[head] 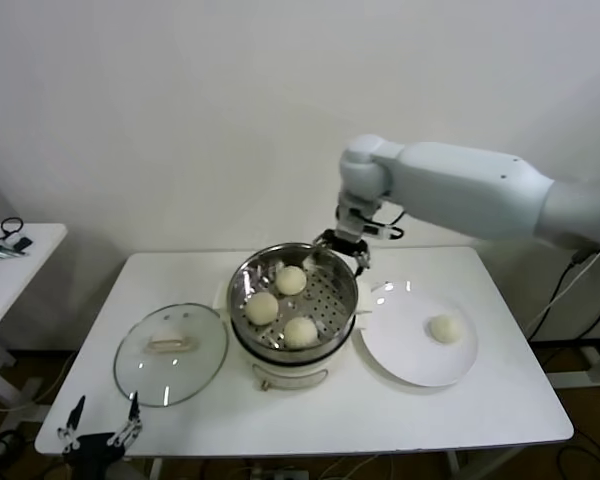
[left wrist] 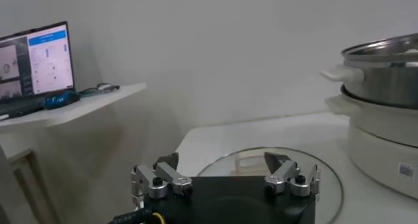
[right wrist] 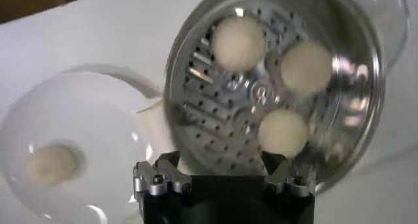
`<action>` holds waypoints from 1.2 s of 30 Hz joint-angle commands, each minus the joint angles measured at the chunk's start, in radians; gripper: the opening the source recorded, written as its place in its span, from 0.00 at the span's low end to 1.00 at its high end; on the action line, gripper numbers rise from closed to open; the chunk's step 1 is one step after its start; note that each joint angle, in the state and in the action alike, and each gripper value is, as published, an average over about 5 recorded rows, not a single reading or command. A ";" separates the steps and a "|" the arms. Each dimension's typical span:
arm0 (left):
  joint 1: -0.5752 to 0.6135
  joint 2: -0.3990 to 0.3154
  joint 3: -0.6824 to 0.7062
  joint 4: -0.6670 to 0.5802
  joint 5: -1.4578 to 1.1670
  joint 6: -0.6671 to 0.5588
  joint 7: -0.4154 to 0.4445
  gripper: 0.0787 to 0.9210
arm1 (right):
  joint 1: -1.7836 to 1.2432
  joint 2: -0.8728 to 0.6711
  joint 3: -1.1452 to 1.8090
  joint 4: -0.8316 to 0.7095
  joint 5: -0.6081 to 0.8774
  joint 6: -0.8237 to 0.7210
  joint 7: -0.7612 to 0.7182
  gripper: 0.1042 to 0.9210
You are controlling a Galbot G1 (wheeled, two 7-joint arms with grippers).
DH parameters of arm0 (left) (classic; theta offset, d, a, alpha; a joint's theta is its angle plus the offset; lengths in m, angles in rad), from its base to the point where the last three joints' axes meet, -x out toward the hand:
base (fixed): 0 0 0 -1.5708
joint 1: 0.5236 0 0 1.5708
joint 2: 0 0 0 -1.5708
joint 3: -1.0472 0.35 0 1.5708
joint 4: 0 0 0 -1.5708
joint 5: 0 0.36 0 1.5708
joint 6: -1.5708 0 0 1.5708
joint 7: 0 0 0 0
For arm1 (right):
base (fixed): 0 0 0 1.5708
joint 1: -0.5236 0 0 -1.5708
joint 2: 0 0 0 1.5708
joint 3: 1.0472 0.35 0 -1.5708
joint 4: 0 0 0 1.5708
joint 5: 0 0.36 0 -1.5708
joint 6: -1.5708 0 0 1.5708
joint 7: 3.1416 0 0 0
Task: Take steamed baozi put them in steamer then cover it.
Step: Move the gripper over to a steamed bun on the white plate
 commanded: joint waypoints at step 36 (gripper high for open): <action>0.003 -0.010 0.004 0.001 -0.002 0.004 -0.006 0.88 | -0.547 -0.253 0.316 -0.338 -0.116 -0.455 0.025 0.88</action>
